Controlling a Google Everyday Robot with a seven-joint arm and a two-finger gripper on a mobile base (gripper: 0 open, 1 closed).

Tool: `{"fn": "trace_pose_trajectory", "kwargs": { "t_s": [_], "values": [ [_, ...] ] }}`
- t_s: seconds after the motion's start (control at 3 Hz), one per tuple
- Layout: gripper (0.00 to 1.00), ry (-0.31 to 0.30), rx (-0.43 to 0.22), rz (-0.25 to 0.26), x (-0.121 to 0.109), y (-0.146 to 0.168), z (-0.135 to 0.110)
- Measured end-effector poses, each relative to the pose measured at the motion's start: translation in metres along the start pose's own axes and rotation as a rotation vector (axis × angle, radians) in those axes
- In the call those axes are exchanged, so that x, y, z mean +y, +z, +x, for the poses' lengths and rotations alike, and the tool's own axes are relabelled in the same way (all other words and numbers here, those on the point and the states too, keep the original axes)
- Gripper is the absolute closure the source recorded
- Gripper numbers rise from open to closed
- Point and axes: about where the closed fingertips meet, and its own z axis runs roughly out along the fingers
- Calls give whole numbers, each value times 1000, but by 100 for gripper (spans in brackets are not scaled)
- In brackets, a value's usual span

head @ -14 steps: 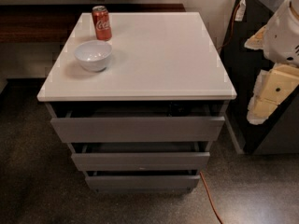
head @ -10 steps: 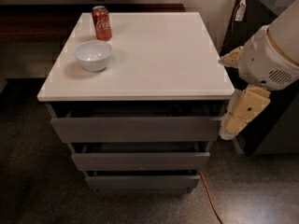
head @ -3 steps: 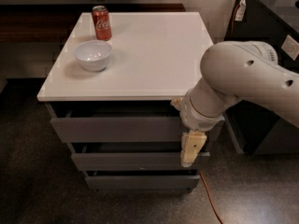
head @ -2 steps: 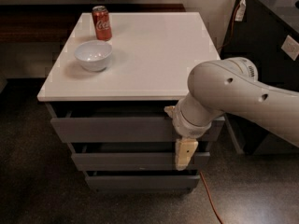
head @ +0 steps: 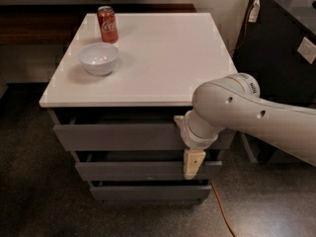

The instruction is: Pick pepsi can from top drawer and place on counter

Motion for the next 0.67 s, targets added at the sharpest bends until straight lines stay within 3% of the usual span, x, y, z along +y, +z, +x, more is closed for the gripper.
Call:
{"fn": "trace_pose_trajectory", "kwargs": {
  "t_s": [0.67],
  "values": [
    [0,70,16,17,-19,35,29]
  ]
}}
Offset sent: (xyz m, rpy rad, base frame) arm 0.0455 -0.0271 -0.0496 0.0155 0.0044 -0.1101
